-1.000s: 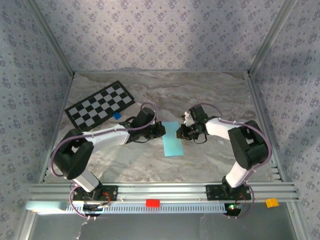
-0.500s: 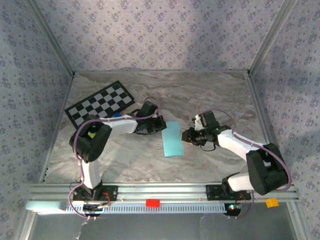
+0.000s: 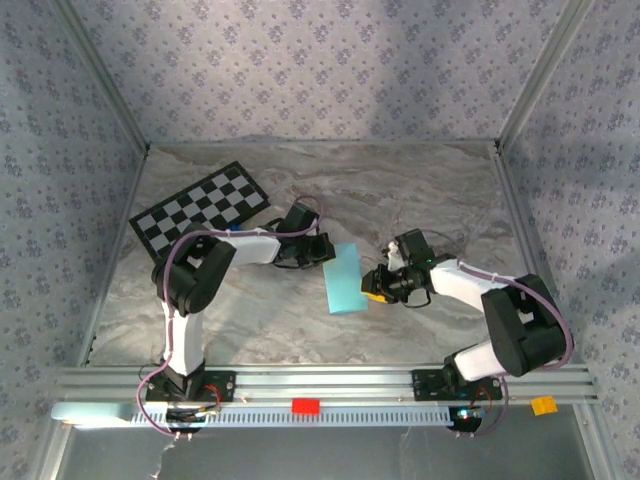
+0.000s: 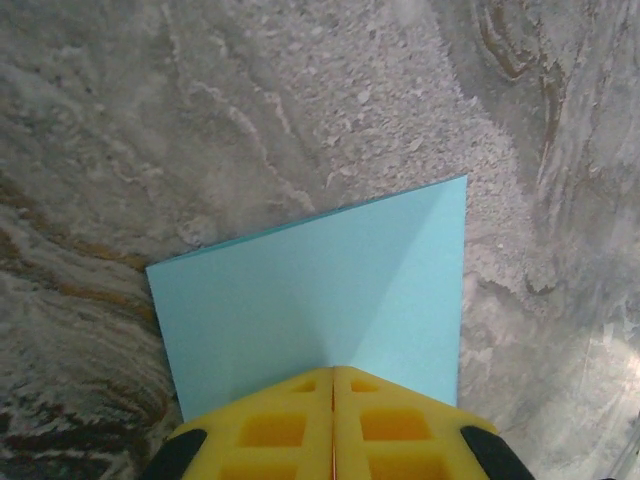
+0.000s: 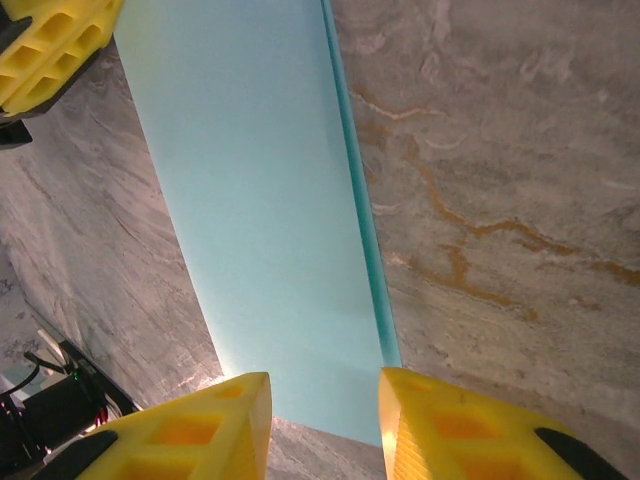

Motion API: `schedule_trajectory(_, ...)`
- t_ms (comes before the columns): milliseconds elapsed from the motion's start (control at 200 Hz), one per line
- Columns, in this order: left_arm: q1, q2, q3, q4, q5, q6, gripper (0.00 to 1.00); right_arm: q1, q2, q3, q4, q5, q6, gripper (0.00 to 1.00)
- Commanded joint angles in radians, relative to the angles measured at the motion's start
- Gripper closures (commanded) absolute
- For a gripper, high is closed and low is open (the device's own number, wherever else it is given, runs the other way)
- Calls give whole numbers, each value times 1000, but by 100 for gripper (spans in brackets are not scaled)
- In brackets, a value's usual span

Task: Fold a paper plane with a square sheet of paper (pick it up from the middle)
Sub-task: First fold the square sheet of paper in half at the center of the table, then fold the triangle a second time at the center of the table.

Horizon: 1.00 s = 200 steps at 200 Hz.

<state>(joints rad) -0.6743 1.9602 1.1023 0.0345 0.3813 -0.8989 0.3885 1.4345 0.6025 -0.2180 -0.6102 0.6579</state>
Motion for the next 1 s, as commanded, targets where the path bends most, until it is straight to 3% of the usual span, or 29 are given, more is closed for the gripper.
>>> schedule_trajectory(0, 2, 12, -42, 11, -5, 27, 93, 8, 13, -3, -36, -34, -15, 64)
schedule_trajectory(295, 12, 24, -79, 32, 1, 37, 93, 11, 48, 8, -30, -51, -17, 59)
schedule_trajectory(995, 12, 58, 54, -56, 59, 171, 91, -41, 214, 109, 176, -238, 16, 60)
